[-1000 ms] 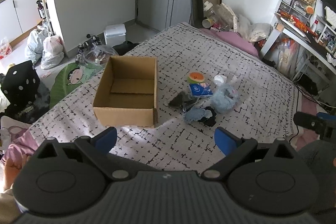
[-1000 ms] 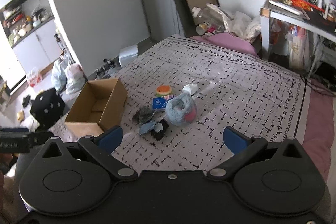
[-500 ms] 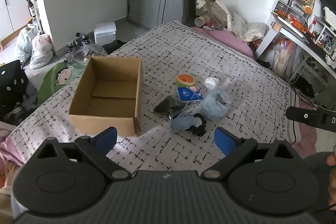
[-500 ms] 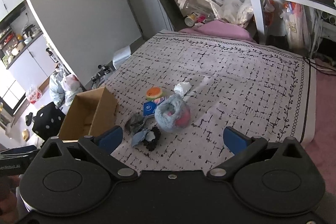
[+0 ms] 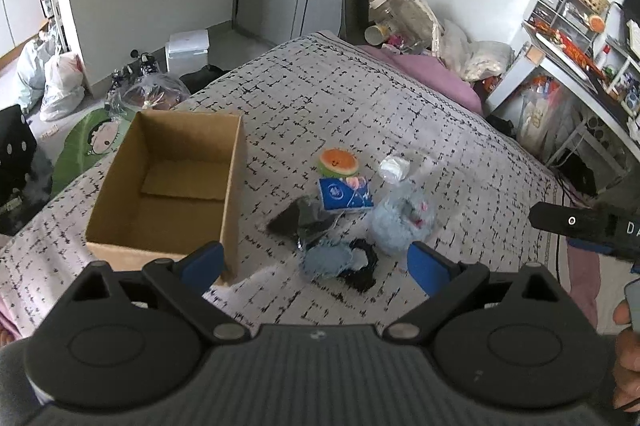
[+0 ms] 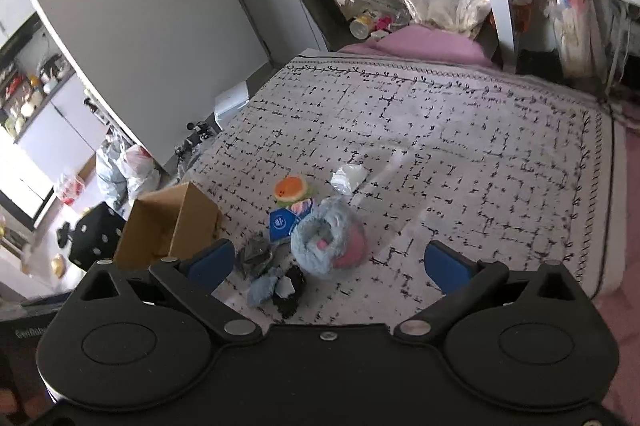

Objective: Organize soft objects
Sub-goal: 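Reach the right tool down to the grey-and-pink plush and close on it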

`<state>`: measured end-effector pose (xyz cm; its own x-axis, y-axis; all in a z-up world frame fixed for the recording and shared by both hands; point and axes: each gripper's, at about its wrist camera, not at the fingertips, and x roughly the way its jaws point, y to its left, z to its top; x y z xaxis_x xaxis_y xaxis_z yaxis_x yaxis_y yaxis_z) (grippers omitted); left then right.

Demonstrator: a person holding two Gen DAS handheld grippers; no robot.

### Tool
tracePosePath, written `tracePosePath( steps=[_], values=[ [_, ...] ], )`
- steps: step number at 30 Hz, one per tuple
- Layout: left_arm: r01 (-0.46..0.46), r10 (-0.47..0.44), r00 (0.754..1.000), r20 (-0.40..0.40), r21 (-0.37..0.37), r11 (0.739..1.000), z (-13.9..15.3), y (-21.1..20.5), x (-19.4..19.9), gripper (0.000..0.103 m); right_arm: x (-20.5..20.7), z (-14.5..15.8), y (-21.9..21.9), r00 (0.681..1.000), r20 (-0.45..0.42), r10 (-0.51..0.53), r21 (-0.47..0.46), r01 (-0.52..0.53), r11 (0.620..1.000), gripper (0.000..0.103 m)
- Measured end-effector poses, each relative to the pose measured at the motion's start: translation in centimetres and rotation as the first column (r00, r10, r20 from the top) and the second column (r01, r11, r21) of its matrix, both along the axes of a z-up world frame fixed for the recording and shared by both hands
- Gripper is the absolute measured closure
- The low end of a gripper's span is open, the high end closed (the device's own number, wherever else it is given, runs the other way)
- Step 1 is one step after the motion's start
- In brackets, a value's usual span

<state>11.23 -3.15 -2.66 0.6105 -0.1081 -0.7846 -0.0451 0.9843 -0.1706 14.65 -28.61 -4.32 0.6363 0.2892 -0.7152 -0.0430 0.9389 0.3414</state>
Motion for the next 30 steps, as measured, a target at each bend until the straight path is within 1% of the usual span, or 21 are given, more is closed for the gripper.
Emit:
tracePosePath(
  steps=[2,5,9,11,14,16,18,20,23,25,26,28,30],
  values=[
    [-0.009,0.009,1.0,-0.011,-0.011,1.0,-0.1,-0.1,0.7,0.005,0.9,-0.3,-0.3,1.0,-0.017,-0.011,0.012,0.012,1.0,0.001],
    [-0.013,0.013,1.0,-0.027,-0.008,1.0,-0.2,-0.4,1.8,0.005,1.9,-0.6,-0.8,0.999,-0.036,-0.017,0.04,0.018,0.999,0.001],
    [-0.021,0.021,0.999,-0.026,-0.013,1.0,-0.2,-0.7,3.3,0.005,3.4,-1.3,-1.4,0.998,-0.061,-0.024,0.072,0.028,0.997,0.001],
    [-0.024,0.024,0.999,-0.026,-0.02,0.999,-0.4,-1.0,4.1,0.005,4.1,-1.9,-1.8,0.996,-0.077,-0.046,0.087,0.052,0.995,0.002],
    [-0.027,0.025,0.999,-0.033,-0.055,0.998,-1.0,-1.3,5.2,0.006,5.2,-3.5,-2.3,0.992,-0.11,-0.06,0.134,0.075,0.988,0.016],
    [-0.03,0.027,0.999,-0.04,-0.074,0.997,-1.5,-1.5,5.9,0.006,5.7,-4.7,-2.3,0.99,-0.128,-0.067,0.142,0.085,0.986,0.022],
    [-0.03,0.026,0.999,-0.044,-0.083,0.996,-2.0,-1.8,6.5,0.007,6.0,-5.8,-2.2,0.988,-0.143,-0.052,0.162,0.075,0.984,0.03],
    [-0.029,0.025,0.999,-0.047,-0.09,0.995,-2.5,-2.1,7.1,0.01,6.4,-6.9,-2.3,0.985,-0.167,-0.045,0.196,0.078,0.978,0.034],
    [-0.042,0.035,0.997,-0.066,-0.1,0.994,-3.5,-2.6,8.0,0.018,7.0,-7.8,-2.4,0.982,-0.186,-0.042,0.209,0.081,0.975,0.035],
    [-0.047,0.037,0.996,-0.086,-0.119,0.992,-4.2,-2.8,8.6,0.029,7.4,-8.4,-2.8,0.978,-0.201,-0.045,0.26,0.098,0.96,0.035],
    [-0.049,0.036,0.994,-0.101,-0.134,0.99,-4.7,-2.9,9.0,0.032,7.5,-8.6,-3.0,0.976,-0.21,-0.05,0.28,0.109,0.954,0.037],
    [-0.056,0.037,0.992,-0.119,-0.157,0.986,-5.5,-3.1,9.6,0.038,7.9,-9.4,-3.0,0.972,-0.23,-0.055,0.303,0.125,0.945,0.042],
    [-0.055,0.033,0.991,-0.132,-0.165,0.985,-6.3,-3.5,10.2,0.044,8.4,-10.3,-2.8,0.964,-0.261,-0.051,0.316,0.135,0.939,0.053]
  ],
)
